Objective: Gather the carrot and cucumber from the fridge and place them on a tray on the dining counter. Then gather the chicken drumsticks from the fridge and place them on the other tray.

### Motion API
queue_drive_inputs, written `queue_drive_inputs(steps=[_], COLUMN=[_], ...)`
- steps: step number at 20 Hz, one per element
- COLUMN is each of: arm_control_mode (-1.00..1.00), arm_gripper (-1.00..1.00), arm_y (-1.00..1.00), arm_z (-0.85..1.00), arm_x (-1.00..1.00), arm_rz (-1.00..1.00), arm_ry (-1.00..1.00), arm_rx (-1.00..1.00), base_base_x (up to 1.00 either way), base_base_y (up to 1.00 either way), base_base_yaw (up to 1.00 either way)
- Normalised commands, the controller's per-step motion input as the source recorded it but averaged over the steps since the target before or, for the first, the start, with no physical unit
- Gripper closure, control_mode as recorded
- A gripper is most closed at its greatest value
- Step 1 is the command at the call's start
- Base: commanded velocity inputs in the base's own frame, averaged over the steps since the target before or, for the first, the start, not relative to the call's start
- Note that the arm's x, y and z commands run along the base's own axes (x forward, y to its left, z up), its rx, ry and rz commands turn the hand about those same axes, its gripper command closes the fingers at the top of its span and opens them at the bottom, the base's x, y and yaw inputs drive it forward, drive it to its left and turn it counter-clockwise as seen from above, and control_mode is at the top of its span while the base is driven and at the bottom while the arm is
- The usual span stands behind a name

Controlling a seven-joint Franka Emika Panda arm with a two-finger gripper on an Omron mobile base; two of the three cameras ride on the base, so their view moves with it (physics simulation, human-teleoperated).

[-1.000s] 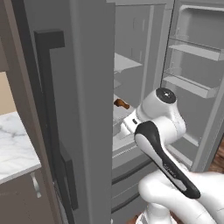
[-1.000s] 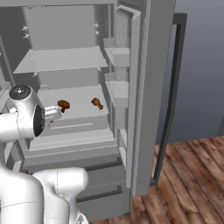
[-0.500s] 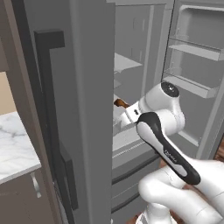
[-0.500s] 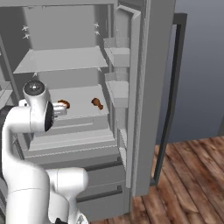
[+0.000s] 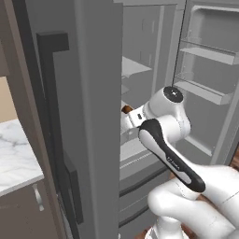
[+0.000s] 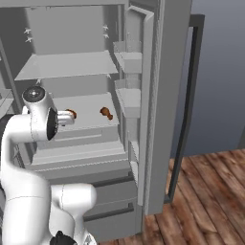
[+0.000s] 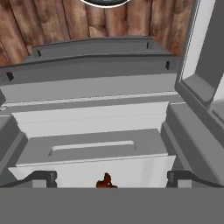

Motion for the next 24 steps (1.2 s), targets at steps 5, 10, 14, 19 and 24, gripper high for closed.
queue_drive_inputs(steps=[5,10,14,19,24], arm_control_mode=[-1.0,-1.0,-1.0,-1.0,-1.0], arm_gripper=[-1.0,-1.0,-1.0,-1.0,-1.0], arm_y=[0.0,0.0,0.0,0.0,0.0], arm_z=[0.0,0.0,0.0,-0.1,-0.17], arm_x=[0.25,0.29,0.34,0.3,0.17], arm_rz=[0.0,0.0,0.0,0.0,0.0], arm_ry=[0.0,0.0,0.0,0.0,0.0], arm_rx=[0.0,0.0,0.0,0.0,0.0], base_base_x=[0.0,0.0,0.0,0.0,0.0], base_base_y=[0.0,0.0,0.0,0.0,0.0], base_base_yaw=[0.0,0.0,0.0,0.0,0.0])
